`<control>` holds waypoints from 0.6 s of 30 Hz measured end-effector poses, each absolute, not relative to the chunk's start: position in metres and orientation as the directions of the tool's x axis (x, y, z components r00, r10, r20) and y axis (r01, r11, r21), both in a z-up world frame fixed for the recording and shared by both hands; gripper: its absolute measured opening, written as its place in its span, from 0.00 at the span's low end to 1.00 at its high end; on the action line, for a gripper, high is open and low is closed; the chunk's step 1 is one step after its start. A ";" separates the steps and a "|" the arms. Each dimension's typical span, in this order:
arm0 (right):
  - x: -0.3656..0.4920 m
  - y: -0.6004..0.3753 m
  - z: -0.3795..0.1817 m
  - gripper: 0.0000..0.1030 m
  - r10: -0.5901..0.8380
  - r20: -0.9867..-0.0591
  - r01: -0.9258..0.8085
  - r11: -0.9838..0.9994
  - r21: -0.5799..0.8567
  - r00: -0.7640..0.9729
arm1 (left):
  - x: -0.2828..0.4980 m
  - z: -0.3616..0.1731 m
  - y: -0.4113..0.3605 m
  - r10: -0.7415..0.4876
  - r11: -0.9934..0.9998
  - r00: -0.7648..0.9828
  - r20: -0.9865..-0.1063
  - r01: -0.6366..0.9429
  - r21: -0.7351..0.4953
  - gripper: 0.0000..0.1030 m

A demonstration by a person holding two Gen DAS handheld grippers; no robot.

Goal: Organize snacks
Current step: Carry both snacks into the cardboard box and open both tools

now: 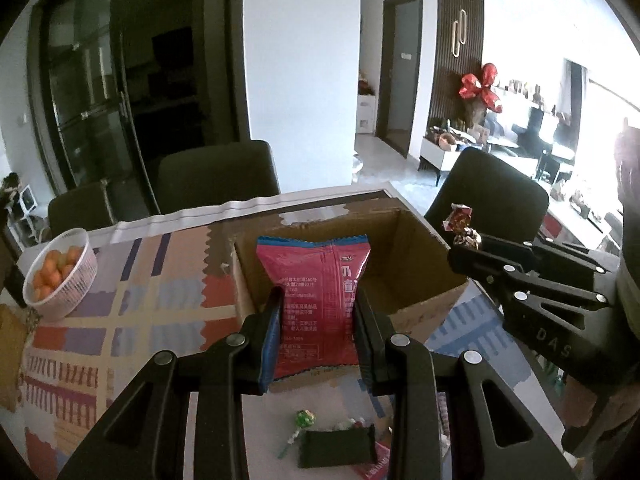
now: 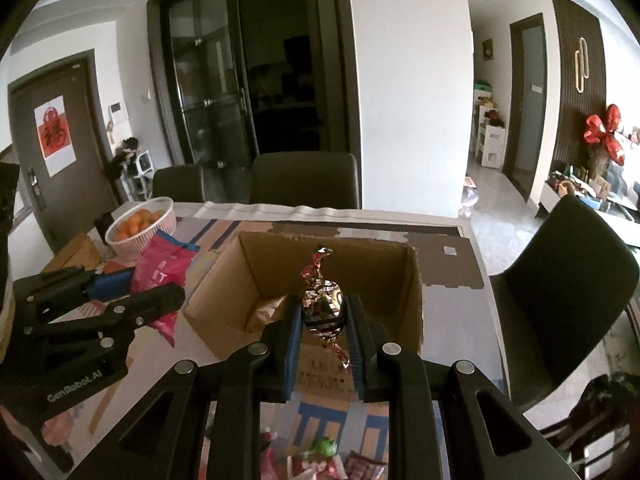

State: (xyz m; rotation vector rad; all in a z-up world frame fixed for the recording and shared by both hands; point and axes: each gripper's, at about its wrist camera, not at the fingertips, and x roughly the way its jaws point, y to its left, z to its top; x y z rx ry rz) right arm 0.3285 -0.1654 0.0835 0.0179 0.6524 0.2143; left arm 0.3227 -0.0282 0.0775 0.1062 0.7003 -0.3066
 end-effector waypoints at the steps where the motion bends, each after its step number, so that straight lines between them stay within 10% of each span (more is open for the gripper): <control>1: 0.332 -0.165 0.083 0.22 0.201 -0.604 -0.192 0.978 0.080 0.771 | 0.326 0.076 -0.029 -0.240 0.950 0.717 -0.654 0.312 -0.007 0.32; 12: 0.374 -0.162 0.071 0.22 0.161 -0.656 -0.180 0.983 0.039 0.738 | 0.384 0.055 -0.034 -0.247 0.948 0.641 -0.726 0.316 -0.043 0.34; 18: 0.375 -0.167 0.069 0.50 0.129 -0.657 -0.137 0.990 0.040 0.742 | 0.379 0.059 -0.032 -0.211 0.955 0.664 -0.718 0.298 -0.005 0.58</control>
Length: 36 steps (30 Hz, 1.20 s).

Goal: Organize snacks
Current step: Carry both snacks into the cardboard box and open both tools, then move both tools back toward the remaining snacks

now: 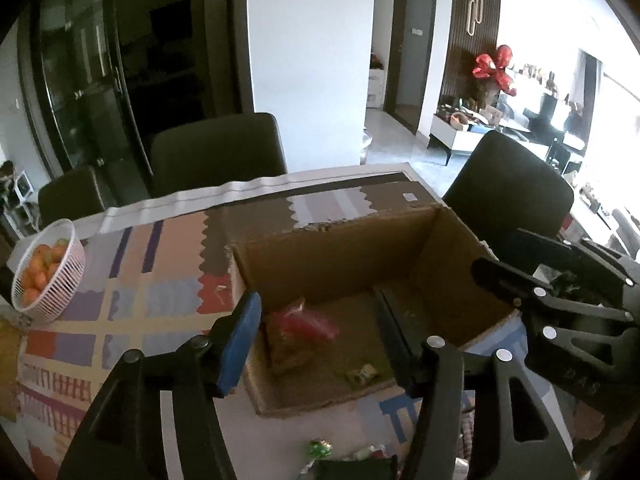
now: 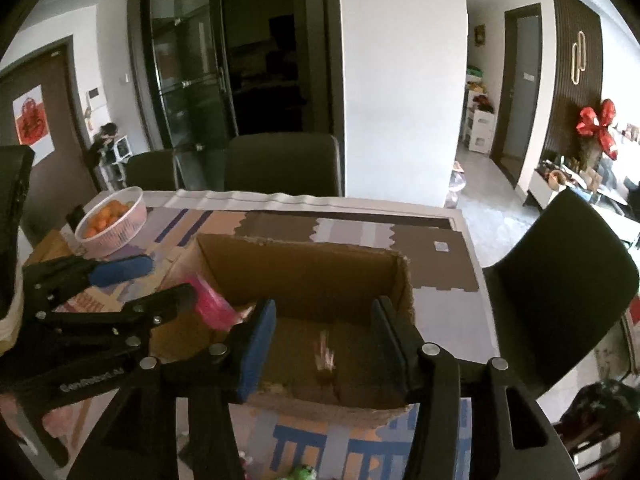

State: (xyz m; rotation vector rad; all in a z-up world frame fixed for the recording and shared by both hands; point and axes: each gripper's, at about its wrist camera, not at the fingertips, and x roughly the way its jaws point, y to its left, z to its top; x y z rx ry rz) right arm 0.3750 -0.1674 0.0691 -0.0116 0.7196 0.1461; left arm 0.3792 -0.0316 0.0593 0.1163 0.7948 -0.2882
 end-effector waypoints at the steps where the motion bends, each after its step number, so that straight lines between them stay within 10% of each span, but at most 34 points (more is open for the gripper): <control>1: 0.373 -0.168 0.070 0.50 0.128 -0.656 -0.139 0.990 0.036 0.744 | 0.376 0.061 -0.031 -0.211 0.954 0.667 -0.715 0.301 0.000 0.60; 36: 0.277 -0.158 0.008 0.50 0.119 -0.718 -0.109 0.992 0.061 0.686 | 0.268 0.000 -0.018 -0.174 0.919 0.620 -0.765 0.382 0.100 0.69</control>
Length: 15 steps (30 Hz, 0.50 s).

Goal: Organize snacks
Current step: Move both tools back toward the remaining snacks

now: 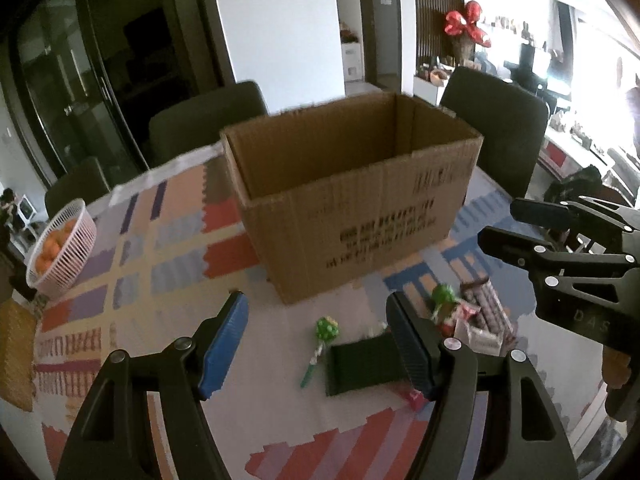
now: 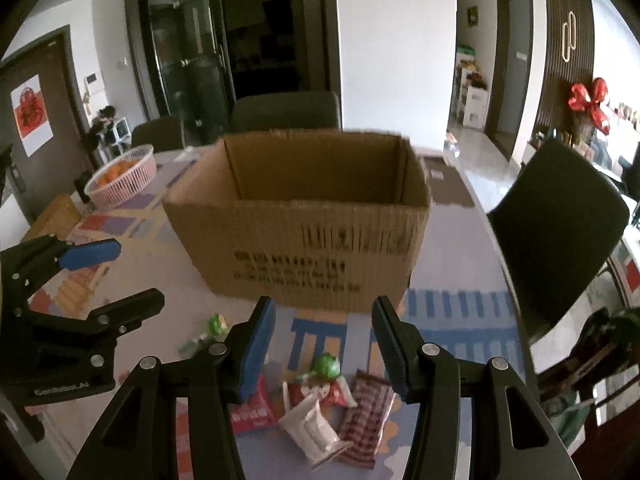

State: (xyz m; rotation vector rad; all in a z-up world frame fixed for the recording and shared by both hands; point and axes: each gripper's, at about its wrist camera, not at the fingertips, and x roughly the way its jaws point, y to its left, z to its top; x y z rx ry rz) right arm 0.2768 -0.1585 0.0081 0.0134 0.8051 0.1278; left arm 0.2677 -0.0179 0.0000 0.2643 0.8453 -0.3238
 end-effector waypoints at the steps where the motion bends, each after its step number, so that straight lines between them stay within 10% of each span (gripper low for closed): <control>1: 0.277 -0.158 0.003 0.50 0.119 -0.727 -0.107 0.992 0.062 0.677 | 0.268 -0.005 -0.018 -0.172 0.919 0.612 -0.772 0.382 0.098 0.69; 15: 0.287 -0.154 -0.059 0.50 0.105 -0.820 -0.089 0.994 0.067 0.562 | 0.286 -0.063 -0.015 -0.151 0.909 0.512 -0.846 0.408 0.084 0.68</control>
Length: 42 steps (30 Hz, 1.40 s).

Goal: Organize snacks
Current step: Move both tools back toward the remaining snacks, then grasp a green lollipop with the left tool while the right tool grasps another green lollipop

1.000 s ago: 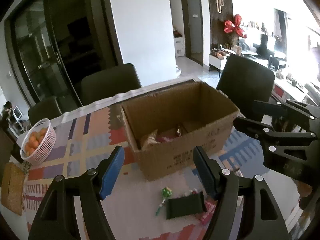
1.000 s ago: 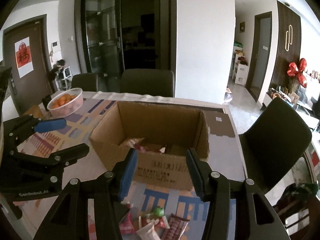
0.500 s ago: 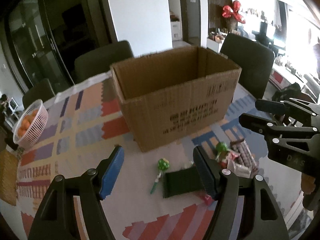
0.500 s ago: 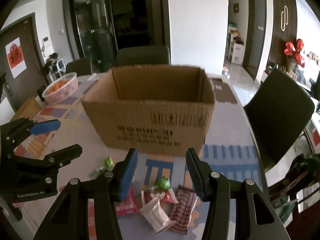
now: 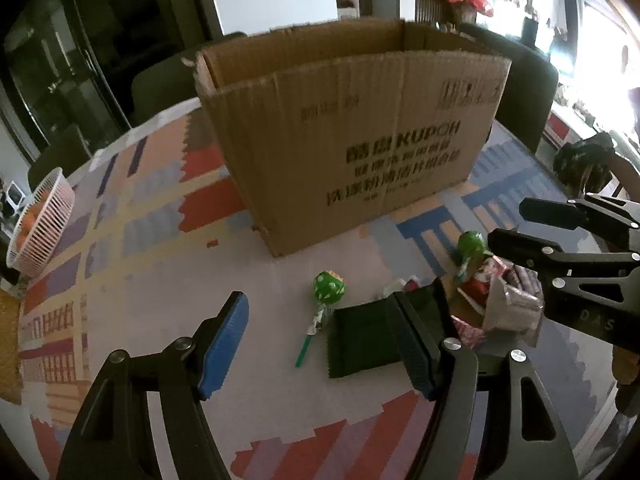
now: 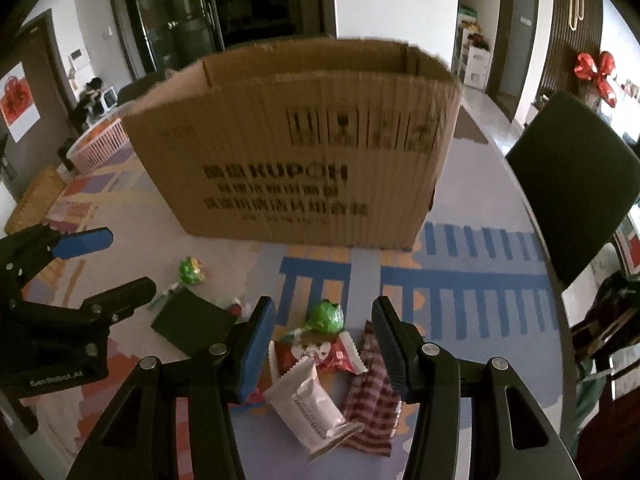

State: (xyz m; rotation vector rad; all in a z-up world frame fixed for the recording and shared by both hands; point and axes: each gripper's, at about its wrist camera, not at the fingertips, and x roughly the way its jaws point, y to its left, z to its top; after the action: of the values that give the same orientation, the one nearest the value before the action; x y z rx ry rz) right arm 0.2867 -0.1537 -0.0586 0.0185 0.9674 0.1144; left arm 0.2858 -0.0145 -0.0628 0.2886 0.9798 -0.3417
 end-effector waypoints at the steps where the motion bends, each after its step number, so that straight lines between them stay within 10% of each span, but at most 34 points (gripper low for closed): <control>1: 0.288 -0.154 -0.062 0.50 0.104 -0.825 -0.087 0.994 0.066 0.556 | 0.287 -0.066 -0.015 -0.152 0.908 0.507 -0.848 0.412 0.083 0.68; 18: 0.312 -0.153 -0.105 0.37 0.103 -0.878 -0.069 0.994 0.080 0.467 | 0.328 -0.113 -0.028 -0.142 0.889 0.433 -0.890 0.452 0.078 0.56; 28: 0.320 -0.145 -0.108 0.28 0.119 -0.877 -0.095 0.992 0.084 0.465 | 0.336 -0.120 -0.030 -0.165 0.883 0.405 -0.899 0.467 0.048 0.24; 42: 0.303 -0.149 -0.074 0.27 0.111 -0.826 -0.119 0.991 0.054 0.552 | 0.319 -0.081 -0.034 -0.163 0.898 0.499 -0.851 0.433 0.082 0.24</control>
State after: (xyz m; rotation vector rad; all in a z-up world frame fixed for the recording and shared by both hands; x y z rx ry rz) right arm 0.3030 -0.1487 -0.0737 -0.0089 0.9760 0.1359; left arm 0.3191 -0.0337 -0.0812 0.3021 0.9867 -0.3669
